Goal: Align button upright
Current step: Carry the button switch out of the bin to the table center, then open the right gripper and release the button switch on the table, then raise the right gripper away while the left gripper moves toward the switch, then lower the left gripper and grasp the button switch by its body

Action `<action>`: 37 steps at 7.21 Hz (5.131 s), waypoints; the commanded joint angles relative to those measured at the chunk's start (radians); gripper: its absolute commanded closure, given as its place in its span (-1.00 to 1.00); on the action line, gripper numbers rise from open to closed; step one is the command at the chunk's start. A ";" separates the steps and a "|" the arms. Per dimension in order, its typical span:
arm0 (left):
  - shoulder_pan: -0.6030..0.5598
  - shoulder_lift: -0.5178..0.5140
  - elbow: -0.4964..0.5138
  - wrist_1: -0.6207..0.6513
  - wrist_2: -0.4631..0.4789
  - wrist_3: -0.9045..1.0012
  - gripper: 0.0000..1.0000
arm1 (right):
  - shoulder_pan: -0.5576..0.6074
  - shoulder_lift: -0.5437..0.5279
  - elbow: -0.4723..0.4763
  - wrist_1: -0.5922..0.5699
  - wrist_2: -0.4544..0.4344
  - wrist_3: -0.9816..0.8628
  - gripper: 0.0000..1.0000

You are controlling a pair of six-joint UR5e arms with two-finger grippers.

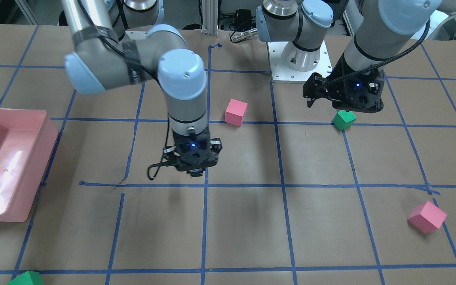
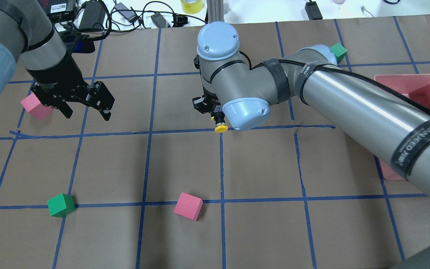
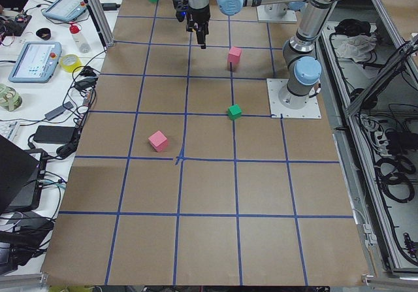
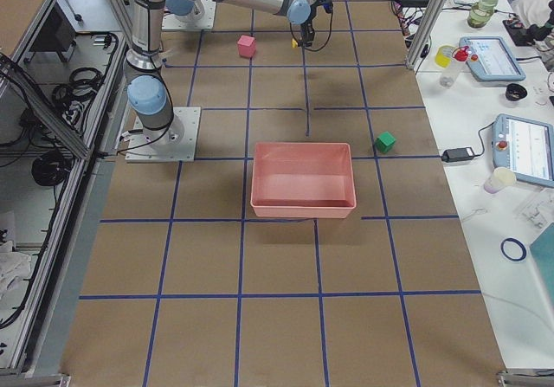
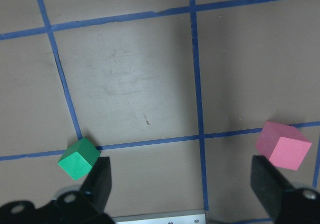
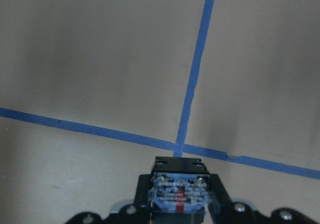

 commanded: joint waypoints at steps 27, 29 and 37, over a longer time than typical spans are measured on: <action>-0.242 -0.182 -0.291 0.942 -0.095 -0.459 -1.00 | -0.427 -0.393 -0.205 0.670 0.040 -0.346 -1.00; -0.329 -0.184 -0.393 1.093 -0.053 -0.529 -1.00 | -0.425 -0.390 -0.202 0.669 0.040 -0.346 -1.00; -0.519 -0.374 -0.401 1.178 0.059 -0.879 -0.97 | -0.427 -0.390 -0.198 0.666 0.037 -0.348 -1.00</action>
